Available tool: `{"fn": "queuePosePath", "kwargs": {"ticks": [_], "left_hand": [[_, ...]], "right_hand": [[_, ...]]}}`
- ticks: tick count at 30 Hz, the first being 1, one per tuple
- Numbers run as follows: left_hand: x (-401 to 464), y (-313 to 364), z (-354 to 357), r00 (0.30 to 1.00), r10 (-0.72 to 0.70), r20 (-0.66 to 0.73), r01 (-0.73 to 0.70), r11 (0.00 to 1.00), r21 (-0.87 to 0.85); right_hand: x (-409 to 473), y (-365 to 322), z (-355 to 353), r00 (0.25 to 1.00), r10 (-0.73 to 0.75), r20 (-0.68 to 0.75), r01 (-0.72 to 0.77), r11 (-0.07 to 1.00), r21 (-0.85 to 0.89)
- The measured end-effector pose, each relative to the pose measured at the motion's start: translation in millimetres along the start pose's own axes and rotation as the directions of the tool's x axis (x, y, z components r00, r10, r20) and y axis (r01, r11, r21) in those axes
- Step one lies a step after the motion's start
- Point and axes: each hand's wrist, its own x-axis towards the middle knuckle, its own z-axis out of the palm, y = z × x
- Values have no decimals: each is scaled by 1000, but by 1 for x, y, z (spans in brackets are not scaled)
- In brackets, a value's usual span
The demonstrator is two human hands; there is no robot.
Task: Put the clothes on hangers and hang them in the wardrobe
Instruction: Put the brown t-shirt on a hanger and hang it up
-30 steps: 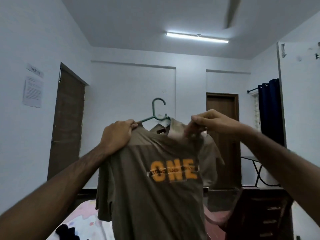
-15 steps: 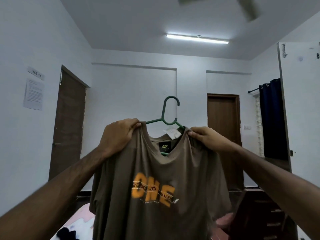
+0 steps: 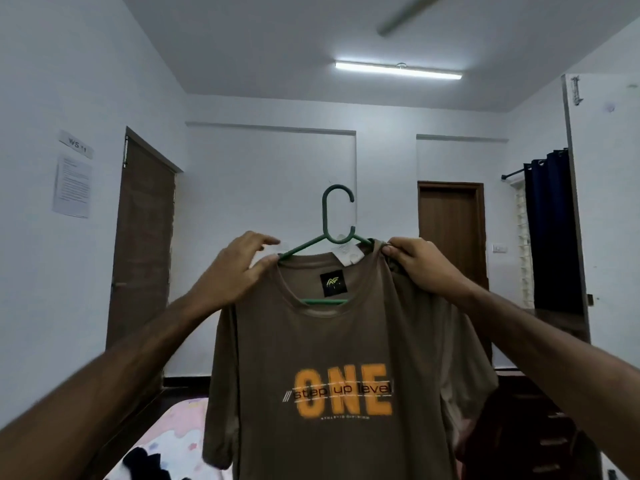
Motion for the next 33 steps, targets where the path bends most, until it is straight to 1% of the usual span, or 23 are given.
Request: {"fn": "queuePosePath", "kwargs": {"ticks": [2,3,4,6,7,8,9,10,11,12,13,14,15,17,19,20,23,24,26,28,30,31,33], "left_hand": [[11,6,9,986,-27,166,7,992,123],[13,9,14,975,-46,215,11,987,160],[14,11,20,974,-50,219,13,986,168],[11,12,26,991,-29,131,3,981,191],[10,12,27,997,-13,79,-4,977,214],[9,11,26,999,-3,39,-6,973,231],[10,9,23,1000,-4,11,2,970,244],[11,7,20,1000,-13,-12,15,967,256],[12,5,17,999,-24,-24,30,962,272],[12,3,14,999,-30,-33,38,958,283],[12,1,12,999,-36,-31,43,957,288],[12,1,11,999,-37,-24,43,958,283],[12,1,9,999,-39,-16,42,961,273],[14,5,12,1000,-29,5,26,968,251],[17,15,19,1000,-4,24,-2,971,238],[19,20,23,999,8,30,-15,972,235],[21,30,27,999,22,35,-30,968,249],[21,30,25,999,23,38,-32,967,253],[19,26,19,999,19,46,-29,970,243],[15,19,12,999,15,35,-23,973,231],[11,11,7,1000,12,9,-14,973,232],[10,9,6,1000,8,2,-9,973,230],[9,10,7,1000,1,-4,0,978,209]], "right_hand": [[-1,-2,5,1000,-8,11,9,1000,-11],[-1,-3,7,1000,-12,5,12,1000,1],[-2,-5,6,1000,-18,-9,19,999,26],[-5,-6,-1,998,-59,-33,61,997,37],[-6,-4,-7,995,-92,-27,91,995,-38],[-6,1,-17,994,-110,14,110,977,-185],[-6,6,-27,992,-101,81,123,933,-340],[-6,15,-40,985,-51,166,118,898,-423],[-7,24,-53,965,26,261,87,907,-412],[-10,32,-64,930,102,352,30,937,-349],[-16,36,-73,897,147,418,-25,958,-285],[-21,39,-79,883,158,442,-59,971,-230],[-24,43,-82,896,139,421,-67,981,-181],[-25,44,-79,939,73,337,-33,992,-124],[-20,34,-66,948,20,316,0,998,-65],[-17,26,-58,952,0,307,20,998,-61],[-10,8,-35,957,-136,258,176,975,-139],[-9,5,-31,957,-166,240,202,970,-137],[-9,3,-30,964,-156,215,169,985,-42],[-10,5,-35,978,-99,184,87,993,76],[-11,8,-41,986,-30,165,9,991,130],[-11,9,-43,983,-2,185,-28,986,162],[-12,4,-40,958,48,284,-115,967,226]]}}
